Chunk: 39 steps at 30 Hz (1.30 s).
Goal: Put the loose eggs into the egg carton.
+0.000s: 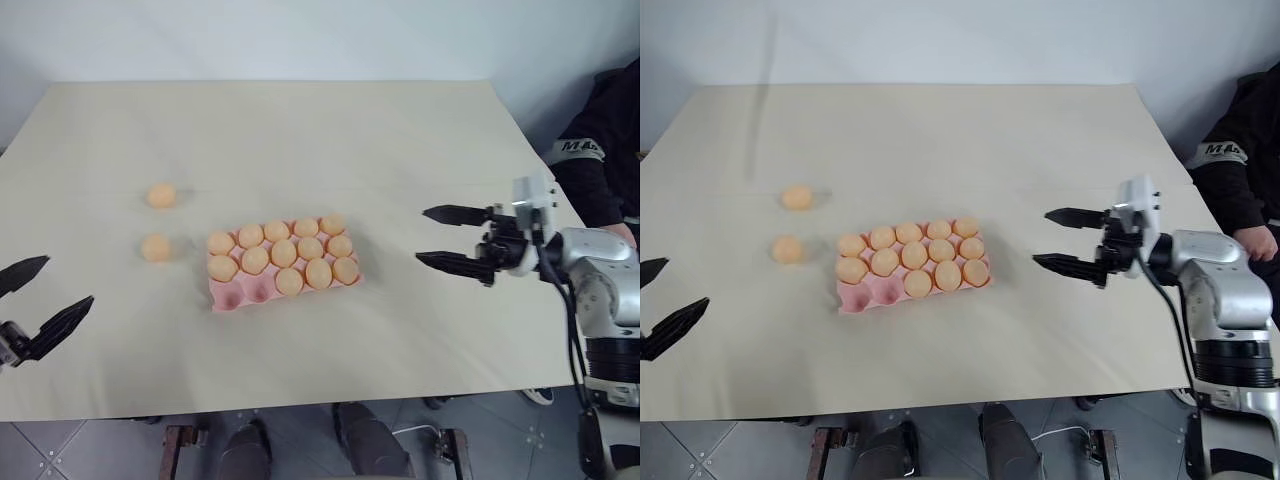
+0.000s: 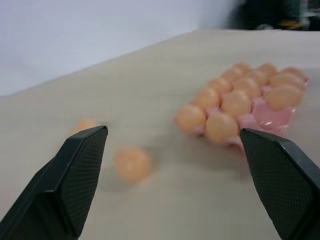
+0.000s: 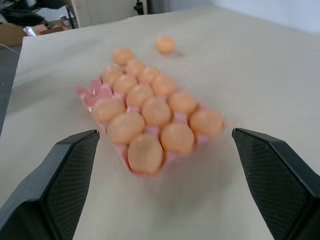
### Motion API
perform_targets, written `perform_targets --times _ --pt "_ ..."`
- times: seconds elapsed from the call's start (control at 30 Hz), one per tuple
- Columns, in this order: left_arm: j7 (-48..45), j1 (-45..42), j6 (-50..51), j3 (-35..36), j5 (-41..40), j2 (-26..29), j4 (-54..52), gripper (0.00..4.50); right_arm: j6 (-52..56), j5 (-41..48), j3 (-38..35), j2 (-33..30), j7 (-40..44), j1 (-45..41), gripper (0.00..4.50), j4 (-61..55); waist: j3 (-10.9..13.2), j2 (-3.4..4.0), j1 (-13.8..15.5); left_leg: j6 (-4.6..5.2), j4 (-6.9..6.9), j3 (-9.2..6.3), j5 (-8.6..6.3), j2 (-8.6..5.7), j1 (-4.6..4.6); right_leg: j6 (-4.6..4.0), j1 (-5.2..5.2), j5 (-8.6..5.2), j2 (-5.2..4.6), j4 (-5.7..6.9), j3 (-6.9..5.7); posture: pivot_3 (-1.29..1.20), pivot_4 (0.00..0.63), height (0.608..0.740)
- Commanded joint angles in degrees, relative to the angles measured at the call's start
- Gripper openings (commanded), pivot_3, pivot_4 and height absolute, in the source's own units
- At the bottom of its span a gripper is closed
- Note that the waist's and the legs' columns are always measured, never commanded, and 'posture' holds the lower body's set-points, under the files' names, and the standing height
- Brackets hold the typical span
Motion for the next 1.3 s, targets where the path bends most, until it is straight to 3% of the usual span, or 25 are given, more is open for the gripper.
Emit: perform_targets --times 0.03,0.3,0.5,0.8,1.3 --pt "2.49 2.94 -1.34 3.84 -0.38 -1.06 -4.12 4.50 -3.90 -0.13 -2.80 -3.68 3.23 0.45 4.45 2.97 0.00 -0.01 0.07 0.01 0.04 0.00 0.01 0.00 0.00 -0.18 0.02 -0.10 0.00 -0.01 0.02 0.00 0.150 0.740" --pt "10.49 6.38 -0.94 3.39 2.97 -2.63 -6.92 4.50 -10.62 -3.96 -1.41 -8.11 6.28 -1.34 4.45 13.23 0.00 -0.01 -0.09 0.11 0.12 0.14 0.07 -0.09 0.11 -0.28 0.30 -0.12 -0.11 -0.47 0.22 0.00 0.150 0.740" --pt "25.64 2.14 5.76 -3.77 9.49 -3.45 -13.68 4.50 -10.53 -4.11 -0.80 -8.10 7.28 -3.33 4.45 14.83 0.04 0.06 0.09 0.11 0.09 0.12 0.07 -0.08 0.11 -0.24 0.29 -0.09 -0.06 -0.44 0.23 0.00 0.150 0.740" --pt "38.01 -5.76 19.00 -14.80 12.98 -3.55 -19.28 4.50 -9.22 -3.61 -1.84 -9.92 8.20 -2.89 4.45 13.94 0.08 0.12 0.51 0.08 0.10 0.14 0.05 -0.11 0.09 0.15 0.29 0.11 -0.05 -0.42 0.21 0.00 0.150 0.740" --pt "42.54 -21.20 21.72 -25.44 19.76 -4.33 -3.79 4.50 -4.93 0.63 -4.54 -10.75 6.18 2.07 4.45 6.47 0.08 0.12 1.67 0.08 0.14 0.12 0.06 -0.14 0.09 0.76 0.28 0.44 -0.01 -0.34 0.21 0.00 0.150 0.740"
